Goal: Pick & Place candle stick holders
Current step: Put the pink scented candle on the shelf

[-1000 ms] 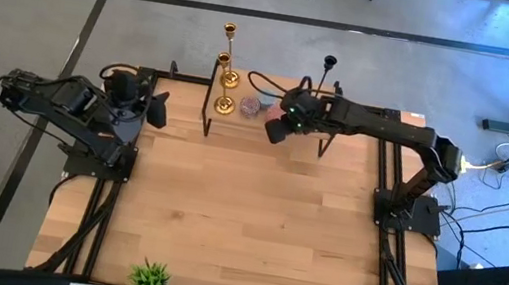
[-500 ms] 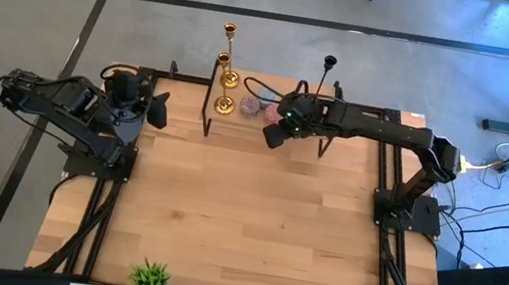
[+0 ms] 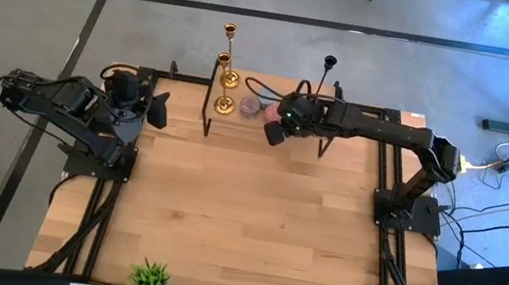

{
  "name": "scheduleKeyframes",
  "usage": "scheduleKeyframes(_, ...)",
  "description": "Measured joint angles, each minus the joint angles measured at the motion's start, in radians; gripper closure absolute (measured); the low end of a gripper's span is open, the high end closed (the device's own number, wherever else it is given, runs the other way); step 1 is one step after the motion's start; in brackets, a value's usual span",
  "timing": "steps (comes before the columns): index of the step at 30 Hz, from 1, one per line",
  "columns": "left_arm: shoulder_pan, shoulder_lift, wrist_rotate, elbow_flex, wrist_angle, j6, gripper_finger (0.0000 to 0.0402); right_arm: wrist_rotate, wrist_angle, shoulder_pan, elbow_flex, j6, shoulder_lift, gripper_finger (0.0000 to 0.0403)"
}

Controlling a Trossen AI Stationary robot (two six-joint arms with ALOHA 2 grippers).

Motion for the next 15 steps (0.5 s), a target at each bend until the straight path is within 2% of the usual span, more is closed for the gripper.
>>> scheduleKeyframes(15,0.000,0.000,0.001,0.000,0.000,0.000,0.0151,0.000,0.034,0.000,0.000,0.000,-0.001,0.0402)
